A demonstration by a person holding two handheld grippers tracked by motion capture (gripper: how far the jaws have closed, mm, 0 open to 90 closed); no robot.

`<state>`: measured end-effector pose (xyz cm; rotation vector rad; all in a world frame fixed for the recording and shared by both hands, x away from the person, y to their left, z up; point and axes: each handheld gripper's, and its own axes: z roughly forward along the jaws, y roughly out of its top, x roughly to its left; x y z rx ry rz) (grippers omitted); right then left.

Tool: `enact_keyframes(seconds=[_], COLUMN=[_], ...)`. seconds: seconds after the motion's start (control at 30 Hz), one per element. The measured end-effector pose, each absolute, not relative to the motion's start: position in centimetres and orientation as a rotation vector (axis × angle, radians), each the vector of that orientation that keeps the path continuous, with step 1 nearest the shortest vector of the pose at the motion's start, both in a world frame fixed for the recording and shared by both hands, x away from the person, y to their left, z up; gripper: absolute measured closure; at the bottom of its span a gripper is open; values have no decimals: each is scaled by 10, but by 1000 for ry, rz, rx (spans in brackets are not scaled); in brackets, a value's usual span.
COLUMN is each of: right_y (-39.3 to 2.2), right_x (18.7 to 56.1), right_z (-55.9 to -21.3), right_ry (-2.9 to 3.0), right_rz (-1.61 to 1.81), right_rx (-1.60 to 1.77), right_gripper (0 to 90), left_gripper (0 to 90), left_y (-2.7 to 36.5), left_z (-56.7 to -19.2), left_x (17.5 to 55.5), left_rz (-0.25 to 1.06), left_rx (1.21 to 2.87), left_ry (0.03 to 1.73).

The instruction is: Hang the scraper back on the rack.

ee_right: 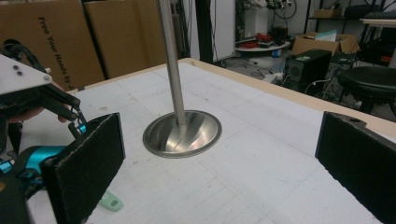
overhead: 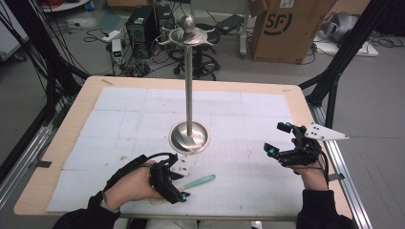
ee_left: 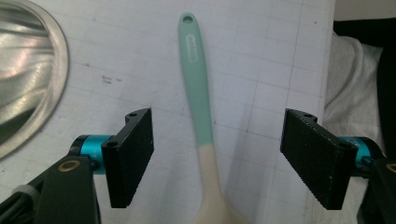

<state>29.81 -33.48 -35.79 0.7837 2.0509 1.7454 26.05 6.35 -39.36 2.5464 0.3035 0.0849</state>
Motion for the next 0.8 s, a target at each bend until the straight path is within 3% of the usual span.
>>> enact_keyframes(seconds=[0.2,0.57,0.8], right_y=[-336,-338,-333], right_x=[297,296,297], right_z=[-358,-360,-363], right_ry=[2058,2056,2091], right_rz=[1745,1737,1721], right_rx=[786,806,798], right_gripper=[5,4,5], left_gripper=[279,485,566], left_y=[53,45,43], left_z=[-401,-405,-408], left_x=[265,264,265], left_rz=[50,52,41], left_rx=[2656,2778,2838], left_ry=[338,366,408])
